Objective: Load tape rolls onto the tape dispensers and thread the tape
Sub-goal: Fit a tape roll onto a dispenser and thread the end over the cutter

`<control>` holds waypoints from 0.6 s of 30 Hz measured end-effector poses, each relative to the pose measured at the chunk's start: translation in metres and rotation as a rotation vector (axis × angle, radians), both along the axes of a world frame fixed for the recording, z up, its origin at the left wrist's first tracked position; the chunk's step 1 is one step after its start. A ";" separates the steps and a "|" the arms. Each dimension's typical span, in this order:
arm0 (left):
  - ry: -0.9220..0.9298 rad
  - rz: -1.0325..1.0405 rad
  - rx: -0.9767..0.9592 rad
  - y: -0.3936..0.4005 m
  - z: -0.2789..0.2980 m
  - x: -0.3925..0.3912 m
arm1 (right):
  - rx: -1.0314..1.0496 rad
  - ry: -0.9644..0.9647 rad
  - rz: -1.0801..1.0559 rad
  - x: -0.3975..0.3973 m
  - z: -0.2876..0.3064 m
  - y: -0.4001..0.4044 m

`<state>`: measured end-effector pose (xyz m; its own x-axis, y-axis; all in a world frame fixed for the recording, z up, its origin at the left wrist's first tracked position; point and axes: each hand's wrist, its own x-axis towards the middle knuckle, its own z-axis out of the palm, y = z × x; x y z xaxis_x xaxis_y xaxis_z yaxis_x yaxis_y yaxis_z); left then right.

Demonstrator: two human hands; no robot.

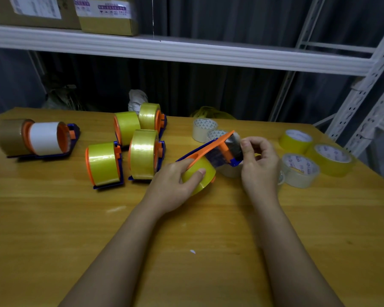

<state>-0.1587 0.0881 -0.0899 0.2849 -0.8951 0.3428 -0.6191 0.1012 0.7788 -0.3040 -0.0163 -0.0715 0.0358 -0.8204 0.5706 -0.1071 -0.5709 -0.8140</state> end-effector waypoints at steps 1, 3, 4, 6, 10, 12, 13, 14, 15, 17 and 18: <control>0.014 0.000 -0.010 -0.001 -0.001 0.001 | -0.014 0.018 -0.016 0.000 0.001 0.001; 0.035 0.002 -0.023 -0.002 -0.002 0.002 | -0.042 0.042 -0.042 0.000 0.001 0.002; 0.038 0.002 -0.022 -0.002 -0.002 0.002 | -0.040 0.040 -0.036 0.000 0.000 0.003; 0.021 -0.007 -0.009 -0.001 -0.001 0.001 | -0.007 0.037 -0.011 0.001 0.000 0.004; 0.010 -0.028 0.023 0.001 0.001 0.000 | 0.004 0.076 -0.039 0.000 0.000 0.004; 0.007 -0.040 0.033 0.001 0.001 0.001 | 0.017 0.080 -0.053 -0.001 0.000 0.002; 0.001 -0.045 0.037 0.001 0.001 0.001 | 0.032 0.077 -0.061 -0.002 0.000 0.001; -0.001 -0.049 0.042 0.002 0.001 0.001 | 0.051 0.073 -0.073 -0.002 0.001 0.000; 0.004 -0.057 0.045 0.002 0.002 0.000 | 0.069 0.072 -0.087 -0.003 0.001 0.000; 0.037 -0.076 0.043 0.004 0.004 -0.001 | 0.088 0.075 -0.114 -0.005 0.002 -0.002; 0.054 -0.084 0.042 0.005 0.006 -0.001 | 0.091 0.073 -0.117 -0.005 0.002 -0.003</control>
